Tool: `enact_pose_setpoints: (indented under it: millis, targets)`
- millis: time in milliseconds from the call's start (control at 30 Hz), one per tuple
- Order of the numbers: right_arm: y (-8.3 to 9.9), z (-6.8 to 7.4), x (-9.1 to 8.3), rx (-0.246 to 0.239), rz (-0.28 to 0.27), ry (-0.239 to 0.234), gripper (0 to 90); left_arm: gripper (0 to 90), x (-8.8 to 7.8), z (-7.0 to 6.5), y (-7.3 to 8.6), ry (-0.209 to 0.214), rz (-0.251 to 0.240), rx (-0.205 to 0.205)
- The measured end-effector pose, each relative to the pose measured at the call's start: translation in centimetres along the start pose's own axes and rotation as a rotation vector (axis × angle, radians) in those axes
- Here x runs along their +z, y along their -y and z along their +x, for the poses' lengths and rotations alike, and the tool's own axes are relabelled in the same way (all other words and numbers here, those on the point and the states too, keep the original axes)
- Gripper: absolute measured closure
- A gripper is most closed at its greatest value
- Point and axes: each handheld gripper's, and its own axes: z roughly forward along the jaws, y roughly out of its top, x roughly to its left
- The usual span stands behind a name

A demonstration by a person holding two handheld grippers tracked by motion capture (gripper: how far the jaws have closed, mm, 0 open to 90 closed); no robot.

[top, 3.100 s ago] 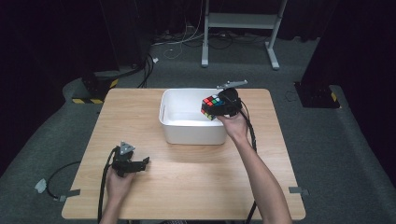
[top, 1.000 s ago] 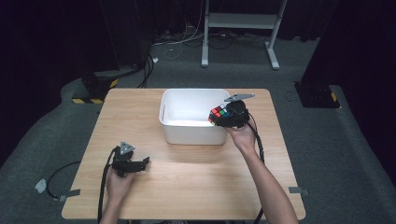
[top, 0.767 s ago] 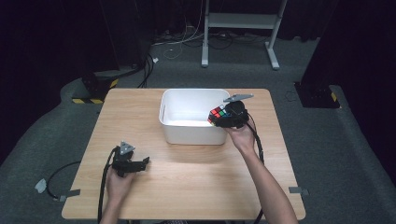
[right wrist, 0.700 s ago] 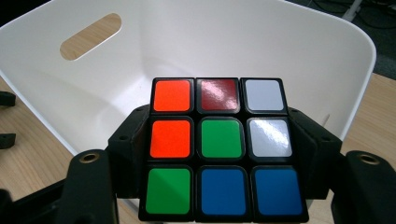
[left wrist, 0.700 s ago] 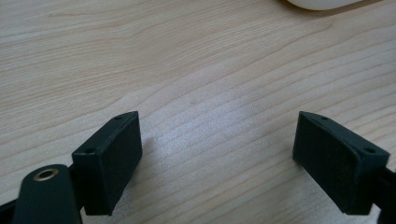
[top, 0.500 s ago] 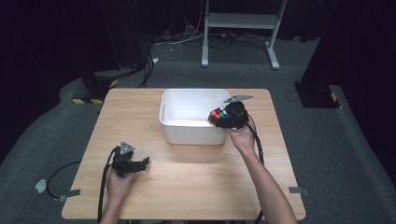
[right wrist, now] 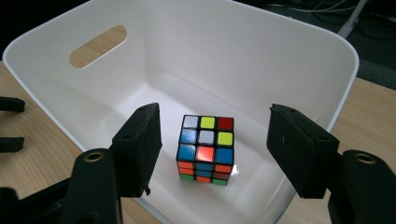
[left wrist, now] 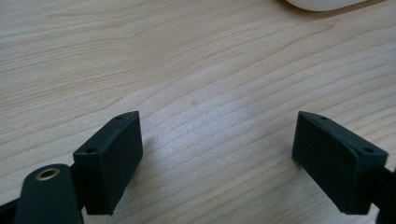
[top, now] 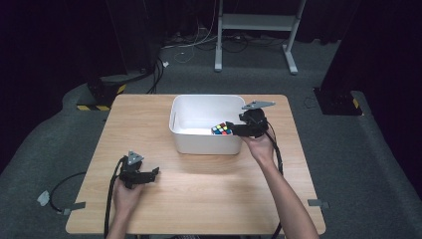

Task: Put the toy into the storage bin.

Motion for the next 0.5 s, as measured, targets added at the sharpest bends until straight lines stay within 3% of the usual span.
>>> enact_pose_setpoints:
  millis: [500]
  targets:
    - [-0.1, 0.2, -2.0, -0.004, -0.070, -0.020, 35.5, 16.4, 0.0, 0.0, 0.0, 0.001, 0.000, 0.001]
